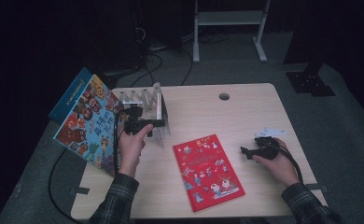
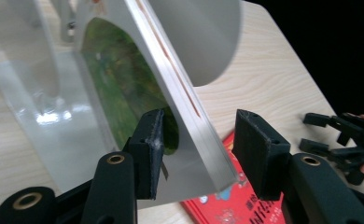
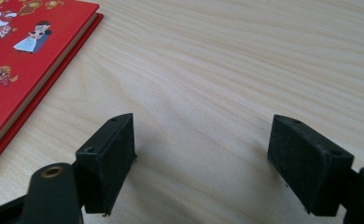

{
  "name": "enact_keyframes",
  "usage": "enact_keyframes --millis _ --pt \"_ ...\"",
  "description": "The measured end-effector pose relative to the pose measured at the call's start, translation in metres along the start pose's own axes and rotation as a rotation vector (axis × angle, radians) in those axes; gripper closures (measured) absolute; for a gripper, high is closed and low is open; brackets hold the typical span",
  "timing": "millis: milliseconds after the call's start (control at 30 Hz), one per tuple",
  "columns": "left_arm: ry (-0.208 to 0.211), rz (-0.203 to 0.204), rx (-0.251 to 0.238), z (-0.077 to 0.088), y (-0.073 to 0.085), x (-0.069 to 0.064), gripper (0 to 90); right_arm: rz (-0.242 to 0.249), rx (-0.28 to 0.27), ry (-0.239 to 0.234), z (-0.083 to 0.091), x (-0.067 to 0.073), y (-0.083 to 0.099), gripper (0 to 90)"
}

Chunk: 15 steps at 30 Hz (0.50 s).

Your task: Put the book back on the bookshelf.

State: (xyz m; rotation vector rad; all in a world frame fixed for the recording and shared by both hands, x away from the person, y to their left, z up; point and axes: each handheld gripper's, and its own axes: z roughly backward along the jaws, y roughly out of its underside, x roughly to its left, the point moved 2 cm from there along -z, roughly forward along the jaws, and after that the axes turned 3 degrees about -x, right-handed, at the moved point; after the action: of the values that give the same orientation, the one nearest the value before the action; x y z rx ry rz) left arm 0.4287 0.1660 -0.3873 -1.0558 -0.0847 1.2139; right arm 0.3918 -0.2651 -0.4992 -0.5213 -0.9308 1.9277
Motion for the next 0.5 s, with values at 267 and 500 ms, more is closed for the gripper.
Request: enact_keyframes --millis 267,500 --pt "0.003 -0.039 0.072 0.008 0.019 -0.004 48.9 0.012 0.002 -0.016 0.001 0.003 0.0 21.9" --pt "0.06 -0.048 0.106 0.006 0.027 -0.011 48.5 0.027 0.002 -0.029 0.001 0.005 0.0 22.7"
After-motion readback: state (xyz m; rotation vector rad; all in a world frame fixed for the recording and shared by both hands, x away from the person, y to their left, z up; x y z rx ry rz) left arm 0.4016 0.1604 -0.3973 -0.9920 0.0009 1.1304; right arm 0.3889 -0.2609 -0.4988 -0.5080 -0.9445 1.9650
